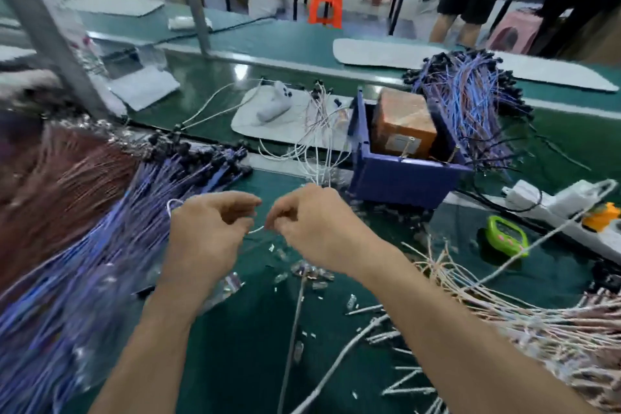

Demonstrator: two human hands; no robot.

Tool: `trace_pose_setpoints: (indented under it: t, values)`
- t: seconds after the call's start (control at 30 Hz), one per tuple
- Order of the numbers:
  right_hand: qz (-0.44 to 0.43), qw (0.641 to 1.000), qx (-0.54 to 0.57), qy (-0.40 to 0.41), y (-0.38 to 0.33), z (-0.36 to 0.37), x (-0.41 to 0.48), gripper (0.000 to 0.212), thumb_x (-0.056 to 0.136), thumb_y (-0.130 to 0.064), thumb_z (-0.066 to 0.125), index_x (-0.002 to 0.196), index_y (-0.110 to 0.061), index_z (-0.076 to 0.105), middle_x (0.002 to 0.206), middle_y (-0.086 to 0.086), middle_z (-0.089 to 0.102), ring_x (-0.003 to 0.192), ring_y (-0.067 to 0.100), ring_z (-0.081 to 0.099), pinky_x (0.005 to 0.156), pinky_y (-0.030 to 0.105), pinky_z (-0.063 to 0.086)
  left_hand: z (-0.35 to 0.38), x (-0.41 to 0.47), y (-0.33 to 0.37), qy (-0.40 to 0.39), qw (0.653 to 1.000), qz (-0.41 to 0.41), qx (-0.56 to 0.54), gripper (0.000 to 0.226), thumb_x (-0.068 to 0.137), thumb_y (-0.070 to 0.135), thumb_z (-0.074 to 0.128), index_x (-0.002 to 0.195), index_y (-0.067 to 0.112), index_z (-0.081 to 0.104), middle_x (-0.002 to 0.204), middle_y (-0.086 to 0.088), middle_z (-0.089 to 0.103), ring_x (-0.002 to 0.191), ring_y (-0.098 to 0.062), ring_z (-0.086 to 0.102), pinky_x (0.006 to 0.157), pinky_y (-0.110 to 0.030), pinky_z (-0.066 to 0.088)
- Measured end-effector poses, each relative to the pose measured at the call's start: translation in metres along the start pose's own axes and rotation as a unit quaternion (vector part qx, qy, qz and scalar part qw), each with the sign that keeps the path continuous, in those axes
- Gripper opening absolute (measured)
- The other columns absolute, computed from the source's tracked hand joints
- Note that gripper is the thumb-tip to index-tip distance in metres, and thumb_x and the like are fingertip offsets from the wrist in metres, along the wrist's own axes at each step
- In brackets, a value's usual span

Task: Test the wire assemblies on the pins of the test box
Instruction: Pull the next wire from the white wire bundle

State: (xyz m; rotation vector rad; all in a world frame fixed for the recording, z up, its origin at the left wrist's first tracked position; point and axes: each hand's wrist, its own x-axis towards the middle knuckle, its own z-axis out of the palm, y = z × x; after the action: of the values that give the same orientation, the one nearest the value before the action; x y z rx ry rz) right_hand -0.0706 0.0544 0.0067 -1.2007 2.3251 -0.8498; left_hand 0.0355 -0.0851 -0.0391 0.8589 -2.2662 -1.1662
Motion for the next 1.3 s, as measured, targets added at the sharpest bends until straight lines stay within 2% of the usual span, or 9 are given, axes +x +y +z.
trace_pose_setpoints:
  t: [0.13, 0.23, 0.33, 0.5, 0.73, 0.93, 1.07, 1.2, 1.3]
  values:
    - [-0.001, 0.996, -0.057, -0.064, -0.022, 0.027, 0.029, 0.042, 0.093, -0.004, 0.053, 0.119, -0.028, 0.074, 0.120, -0.006, 0.074, 0.107, 0.016, 0.067, 0.095, 0.029, 0.054, -0.031, -0.004, -0.027, 0.099, 0.994, -0.035, 0.042, 0.024, 0.078, 0.007, 0.084, 0.092, 0.026, 0.082, 0.070, 0.031, 0.065, 0.071, 0.015, 0.065, 0.084, -0.023, 0.059]
    - [0.002, 0.985, -0.132, -0.115, -0.031, 0.041, 0.046, 0.062, 0.088, 0.007, 0.048, 0.137, -0.029, 0.060, 0.137, 0.002, 0.064, 0.126, 0.025, 0.058, 0.102, 0.039, 0.052, -0.048, -0.009, -0.040, 0.159, 0.984, -0.052, 0.067, 0.014, 0.077, 0.023, 0.087, 0.086, 0.032, 0.081, 0.064, 0.030, 0.063, 0.067, 0.016, 0.062, 0.069, -0.008, 0.045]
    - [-0.002, 0.973, -0.176, -0.146, -0.030, 0.050, 0.052, 0.058, 0.086, -0.001, 0.053, 0.137, -0.028, 0.057, 0.133, 0.007, 0.066, 0.120, 0.029, 0.060, 0.100, 0.042, 0.053, -0.055, -0.014, -0.049, 0.179, 0.978, -0.024, 0.102, 0.014, 0.081, 0.023, 0.084, 0.088, 0.034, 0.079, 0.072, 0.023, 0.070, 0.067, 0.007, 0.062, 0.069, -0.006, 0.041]
    - [-0.026, 0.964, -0.244, -0.107, -0.018, 0.049, 0.052, 0.036, 0.089, -0.029, 0.066, 0.125, -0.030, 0.062, 0.114, -0.004, 0.072, 0.110, 0.024, 0.063, 0.100, 0.035, 0.046, -0.060, -0.019, -0.054, 0.201, 0.977, 0.031, 0.060, 0.022, 0.085, 0.012, 0.078, 0.096, 0.031, 0.079, 0.081, 0.039, 0.062, 0.081, 0.024, 0.059, 0.079, 0.006, 0.036]
    - [-0.011, 0.971, -0.237, -0.038, -0.009, 0.053, 0.046, 0.012, 0.091, -0.022, 0.061, 0.095, -0.028, 0.070, 0.090, -0.006, 0.073, 0.091, 0.026, 0.065, 0.077, 0.035, 0.052, -0.057, -0.008, -0.048, 0.193, 0.975, 0.078, 0.073, 0.029, 0.083, 0.003, 0.078, 0.104, 0.023, 0.080, 0.111, 0.017, 0.071, 0.109, 0.000, 0.061, 0.106, -0.015, 0.039]
    - [0.018, 0.999, -0.040, 0.005, 0.002, 0.013, 0.031, 0.021, 0.089, -0.016, 0.071, 0.077, -0.033, 0.072, 0.072, -0.022, 0.069, 0.064, -0.001, 0.062, 0.060, 0.010, 0.045, -0.041, -0.012, -0.017, 0.077, 0.980, 0.160, 0.091, 0.042, 0.076, 0.027, 0.075, 0.117, 0.024, 0.077, 0.124, 0.014, 0.070, 0.124, -0.008, 0.054, 0.114, -0.023, 0.034]
    - [0.019, 0.998, 0.060, 0.026, 0.011, -0.006, 0.010, 0.021, 0.090, -0.017, 0.073, 0.082, -0.036, 0.074, 0.070, -0.011, 0.070, 0.054, 0.003, 0.055, 0.053, 0.020, 0.046, -0.014, -0.012, 0.001, -0.037, 0.979, 0.161, 0.116, 0.043, 0.080, 0.027, 0.078, 0.123, 0.031, 0.074, 0.118, 0.013, 0.073, 0.119, -0.004, 0.057, 0.123, -0.029, 0.023]
    - [0.062, 0.990, 0.122, 0.032, 0.040, -0.029, -0.012, 0.017, 0.094, -0.016, 0.070, 0.090, -0.030, 0.077, 0.061, 0.006, 0.065, 0.051, 0.016, 0.047, 0.049, 0.034, 0.039, -0.014, -0.005, 0.001, -0.035, 0.990, 0.099, 0.089, 0.010, 0.084, 0.031, 0.077, 0.093, 0.034, 0.081, 0.076, 0.020, 0.072, 0.090, 0.000, 0.050, 0.100, 0.000, 0.022]
    - [0.097, 0.980, 0.152, 0.086, 0.061, -0.039, -0.029, 0.018, 0.095, -0.015, 0.068, 0.090, -0.029, 0.079, 0.062, 0.004, 0.067, 0.049, 0.015, 0.042, 0.043, 0.026, 0.033, -0.022, -0.001, 0.006, -0.050, 0.994, 0.068, 0.064, 0.016, 0.076, 0.029, 0.077, 0.086, 0.041, 0.080, 0.076, 0.025, 0.069, 0.088, 0.001, 0.059, 0.078, -0.008, 0.042]
